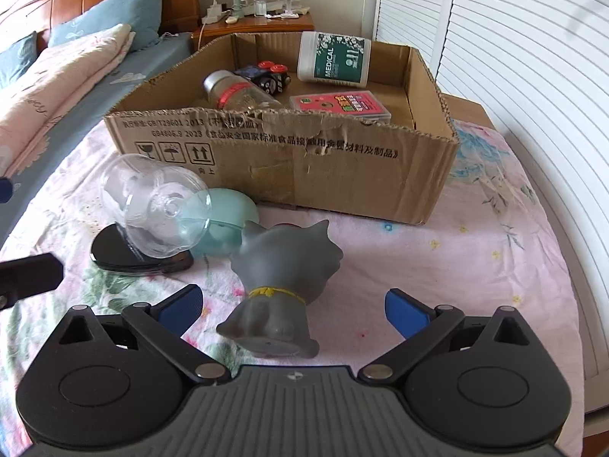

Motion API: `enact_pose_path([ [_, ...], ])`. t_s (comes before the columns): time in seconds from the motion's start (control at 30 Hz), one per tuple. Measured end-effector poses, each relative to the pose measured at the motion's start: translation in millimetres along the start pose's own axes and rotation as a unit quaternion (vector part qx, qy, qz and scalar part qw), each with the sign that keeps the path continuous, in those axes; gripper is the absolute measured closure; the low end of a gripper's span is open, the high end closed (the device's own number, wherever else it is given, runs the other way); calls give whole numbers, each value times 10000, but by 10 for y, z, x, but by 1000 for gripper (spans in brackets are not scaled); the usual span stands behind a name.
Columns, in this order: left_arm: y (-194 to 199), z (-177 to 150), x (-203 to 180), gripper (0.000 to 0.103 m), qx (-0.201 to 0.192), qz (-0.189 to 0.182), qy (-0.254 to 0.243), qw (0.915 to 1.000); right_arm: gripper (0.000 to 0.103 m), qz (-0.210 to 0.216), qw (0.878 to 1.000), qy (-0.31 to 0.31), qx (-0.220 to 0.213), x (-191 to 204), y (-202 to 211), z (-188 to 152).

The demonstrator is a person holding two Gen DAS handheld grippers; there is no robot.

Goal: Organize rigid objects
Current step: 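Move the right gripper to the grey elephant toy while the left approaches the clear cup, then grasp the grey elephant toy with the right gripper while the left grasps the clear plastic cup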

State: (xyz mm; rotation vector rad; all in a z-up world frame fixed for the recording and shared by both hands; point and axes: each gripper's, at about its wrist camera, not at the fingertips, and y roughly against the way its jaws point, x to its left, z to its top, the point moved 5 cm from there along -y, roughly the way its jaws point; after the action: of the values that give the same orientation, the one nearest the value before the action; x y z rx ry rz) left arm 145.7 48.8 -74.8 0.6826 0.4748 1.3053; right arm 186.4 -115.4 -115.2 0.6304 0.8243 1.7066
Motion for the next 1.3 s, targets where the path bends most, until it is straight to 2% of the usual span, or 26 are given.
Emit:
enact_pose_path([
  [0.17, -25, -40, 48, 1, 58, -14, 48, 10000, 0, -304, 9995, -49, 51, -72, -100, -4],
  [0.4, -113, -56, 10, 1, 170, -119, 14, 9998, 0, -507, 9981, -259, 238, -442, 9, -123],
  [0.63, -274, -86, -137, 1, 293, -446, 54, 9986, 0, -334, 9992, -199, 89, -605, 81, -261],
  [0.87, -581, -281, -254, 1, 933, -567, 89, 9940, 0, -329, 9992, -196, -96, -608, 103, -291],
  [1.03, -580, -326, -256, 0, 567, -461, 42, 9973, 0, -316, 9992, -162, -202, -607, 116, -317],
  [1.3, -689, -198, -250, 1, 523, -349, 130, 9979, 0, -315, 9985, -136, -431, -602, 138, -367],
])
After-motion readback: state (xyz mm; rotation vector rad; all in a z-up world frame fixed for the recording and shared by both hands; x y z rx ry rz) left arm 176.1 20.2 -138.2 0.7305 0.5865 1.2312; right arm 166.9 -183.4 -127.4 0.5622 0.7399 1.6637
